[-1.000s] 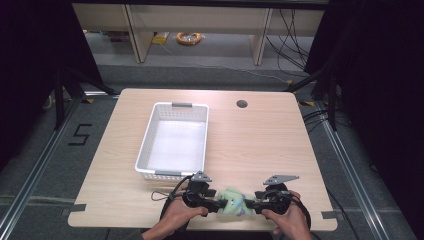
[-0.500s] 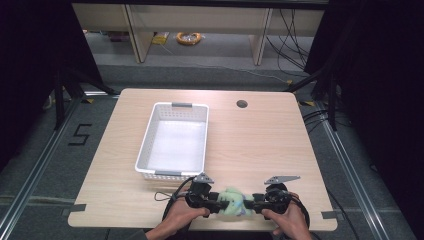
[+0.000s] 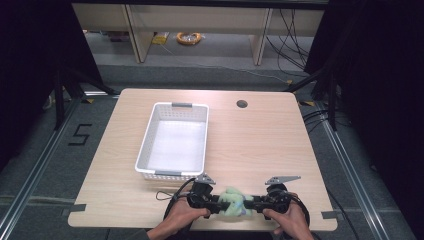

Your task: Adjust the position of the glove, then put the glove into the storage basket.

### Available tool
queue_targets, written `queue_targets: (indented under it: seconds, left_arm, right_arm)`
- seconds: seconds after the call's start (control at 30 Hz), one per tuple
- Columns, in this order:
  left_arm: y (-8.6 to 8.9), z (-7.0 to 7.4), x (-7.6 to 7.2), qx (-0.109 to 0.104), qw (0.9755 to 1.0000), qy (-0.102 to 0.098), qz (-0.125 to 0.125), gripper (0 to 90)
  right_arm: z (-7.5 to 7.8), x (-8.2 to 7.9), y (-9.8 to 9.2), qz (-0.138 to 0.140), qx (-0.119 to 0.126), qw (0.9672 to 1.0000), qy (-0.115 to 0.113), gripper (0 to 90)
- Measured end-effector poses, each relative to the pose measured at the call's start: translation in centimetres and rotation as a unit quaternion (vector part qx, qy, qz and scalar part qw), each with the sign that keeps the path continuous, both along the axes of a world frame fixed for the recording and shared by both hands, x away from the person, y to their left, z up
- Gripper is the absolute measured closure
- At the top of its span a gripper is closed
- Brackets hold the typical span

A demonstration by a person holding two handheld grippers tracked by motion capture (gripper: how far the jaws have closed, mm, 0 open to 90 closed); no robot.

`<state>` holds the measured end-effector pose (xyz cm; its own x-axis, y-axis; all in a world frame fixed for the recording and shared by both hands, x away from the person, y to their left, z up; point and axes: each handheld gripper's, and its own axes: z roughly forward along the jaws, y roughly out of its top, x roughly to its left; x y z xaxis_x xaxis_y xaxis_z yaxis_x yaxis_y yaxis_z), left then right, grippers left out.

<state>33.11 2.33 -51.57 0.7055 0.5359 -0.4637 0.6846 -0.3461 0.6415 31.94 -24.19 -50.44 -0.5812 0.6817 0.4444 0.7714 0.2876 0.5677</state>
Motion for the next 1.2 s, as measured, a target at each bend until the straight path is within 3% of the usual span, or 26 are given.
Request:
queue_targets:
  seconds: [0.07, 0.13, 0.17, 0.2, 0.23, 0.33, 0.37, 0.4, 0.43, 0.47, 0.5, 0.7, 0.9, 0.93, 1.03, 1.07, 1.1, 1.2]
  left_arm:
    - [0.0, 0.3, -0.1, 0.019, 0.9998, -0.003, -0.001, 64.1]
    - [0.0, 0.2, -0.2, 0.011, 0.9999, -0.003, 0.001, 66.3]
    - [0.0, 0.1, -0.2, -0.005, 1.0, -0.002, -0.002, 67.0]
    - [0.0, 0.3, -0.3, 0.011, 0.9999, -0.009, -0.001, 67.5]
    - [-0.1, 0.2, -0.4, -0.003, 1.0, -0.009, -0.002, 68.4]
    - [-0.1, 0.3, -0.5, 0.0, 0.9998, -0.019, 0.0, 70.3]
    - [0.0, 0.4, -0.5, -0.001, 0.9998, -0.016, -0.007, 70.6]
    - [-0.1, 0.4, -0.5, -0.004, 0.9998, -0.016, -0.006, 70.8]
    - [0.0, 0.5, -0.5, 0.006, 0.9998, -0.021, 0.0, 70.9]
    - [-0.1, 0.4, -0.6, -0.003, 0.9997, -0.025, 0.001, 71.1]
    - [0.0, 0.5, -0.5, -0.002, 0.9998, -0.019, -0.008, 71.3]
    - [0.0, 1.0, -0.8, -0.006, 0.9995, -0.027, -0.013, 72.9]
    - [0.5, 1.8, -1.2, -0.01, 0.9992, -0.036, -0.017, 73.7]
    - [0.6, 1.9, -1.2, -0.017, 0.9991, -0.036, -0.015, 73.7]
    - [1.0, 2.4, -1.3, -0.021, 0.999, -0.038, -0.012, 73.8]
    - [1.0, 2.5, -1.4, -0.026, 0.9989, -0.038, -0.01, 73.7]
    - [1.2, 2.6, -1.4, -0.024, 0.9989, -0.039, -0.013, 73.7]
    - [1.2, 3.0, -1.4, -0.03, 0.9987, -0.041, -0.008, 73.7]
  right_arm:
    - [0.1, -0.1, 0.0, 0.002, -0.001, 1.0, -0.002, 65.3]
    - [0.0, 0.0, -0.1, 0.005, -0.007, 0.9998, -0.016, 65.9]
    - [0.0, 0.0, 0.0, 0.003, -0.008, 0.9998, -0.017, 66.0]
    - [0.0, 0.0, 0.0, 0.008, -0.003, 0.9998, -0.016, 66.2]
    - [0.1, -0.2, 0.1, 0.002, -0.004, 1.0, -0.006, 66.5]
    - [0.2, -0.1, 0.1, 0.01, -0.01, 0.9996, -0.026, 67.9]
    - [0.3, -0.4, 0.2, 0.001, -0.008, 0.9999, -0.013, 68.4]
    - [0.2, -0.3, 0.2, 0.004, -0.011, 0.9996, -0.026, 68.8]
    - [0.2, -0.2, 0.1, 0.012, -0.015, 0.9993, -0.033, 69.4]
    - [0.5, -0.5, 0.4, -0.003, -0.012, 0.9998, -0.015, 69.8]
    - [0.3, -0.3, 0.2, 0.009, -0.018, 0.9991, -0.037, 70.1]
    - [0.8, -0.6, 0.2, 0.014, -0.017, 0.999, -0.038, 71.3]
    - [1.5, -0.8, 0.4, 0.015, -0.017, 0.9982, -0.055, 71.6]
    - [1.7, -1.0, 0.5, 0.01, -0.012, 0.9987, -0.049, 71.7]
    - [2.1, -0.9, 0.6, 0.017, -0.012, 0.9979, -0.062, 71.7]
    - [2.3, -1.0, 0.8, 0.017, -0.002, 0.9984, -0.053, 71.6]
    - [2.5, -0.9, 0.7, 0.025, -0.006, 0.9975, -0.066, 71.7]
    - [3.0, -1.1, 0.9, 0.02, -0.001, 0.9981, -0.058, 71.7]
